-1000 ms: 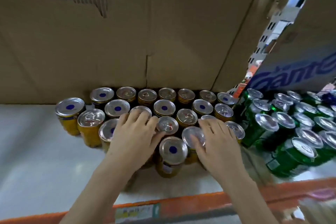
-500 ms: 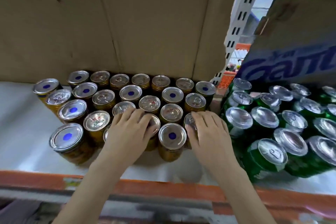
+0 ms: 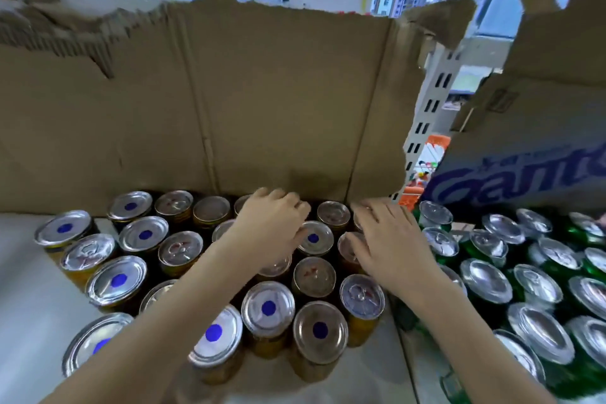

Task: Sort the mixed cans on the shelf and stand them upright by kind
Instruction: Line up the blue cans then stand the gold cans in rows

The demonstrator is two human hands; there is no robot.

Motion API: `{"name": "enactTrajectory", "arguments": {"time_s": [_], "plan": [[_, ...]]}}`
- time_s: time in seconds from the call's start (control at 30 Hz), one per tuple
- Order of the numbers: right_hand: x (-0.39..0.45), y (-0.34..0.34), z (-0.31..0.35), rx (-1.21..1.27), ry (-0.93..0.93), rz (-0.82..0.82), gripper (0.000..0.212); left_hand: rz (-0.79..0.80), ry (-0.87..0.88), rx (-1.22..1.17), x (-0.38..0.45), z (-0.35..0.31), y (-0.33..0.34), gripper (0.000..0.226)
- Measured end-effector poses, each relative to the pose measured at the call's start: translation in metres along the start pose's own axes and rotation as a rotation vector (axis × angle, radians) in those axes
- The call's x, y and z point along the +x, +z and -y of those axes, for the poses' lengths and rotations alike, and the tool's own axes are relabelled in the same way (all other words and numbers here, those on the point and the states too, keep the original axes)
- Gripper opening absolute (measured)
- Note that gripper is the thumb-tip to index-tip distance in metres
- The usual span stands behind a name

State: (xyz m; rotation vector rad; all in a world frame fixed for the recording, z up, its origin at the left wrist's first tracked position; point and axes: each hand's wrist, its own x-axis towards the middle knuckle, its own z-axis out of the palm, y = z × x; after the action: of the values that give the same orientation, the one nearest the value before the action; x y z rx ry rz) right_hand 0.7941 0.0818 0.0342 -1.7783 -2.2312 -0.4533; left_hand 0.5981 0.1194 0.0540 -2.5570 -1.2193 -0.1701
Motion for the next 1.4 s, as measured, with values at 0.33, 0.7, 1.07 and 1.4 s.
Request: {"name": "enactTrajectory", "arguments": {"time_s": [0.33, 0.7, 1.07, 1.4], "plan": [[0.033, 0.016, -0.048, -0.109, -0.143, 0.360, 0.049, 0.360, 0.021, -0.030, 0.089, -0.033, 0.023, 0.039], [0.048, 0.023, -0.037, -0.170, -0.107, 0.624, 0.078, 0.510, -0.128, -0.234, 0.092, -0.037, 0.029, 0.046], [0.037, 0.016, -0.043, -0.084, -0.158, 0.599, 0.072, 0.519, -0.105, -0.287, 0.098, -0.031, 0.031, 0.049], [0.018, -0.033, -0.057, 0.117, 0.000, 0.221, 0.070, 0.169, -0.145, -0.451, 0.084, -0.010, -0.010, 0.055]]}}
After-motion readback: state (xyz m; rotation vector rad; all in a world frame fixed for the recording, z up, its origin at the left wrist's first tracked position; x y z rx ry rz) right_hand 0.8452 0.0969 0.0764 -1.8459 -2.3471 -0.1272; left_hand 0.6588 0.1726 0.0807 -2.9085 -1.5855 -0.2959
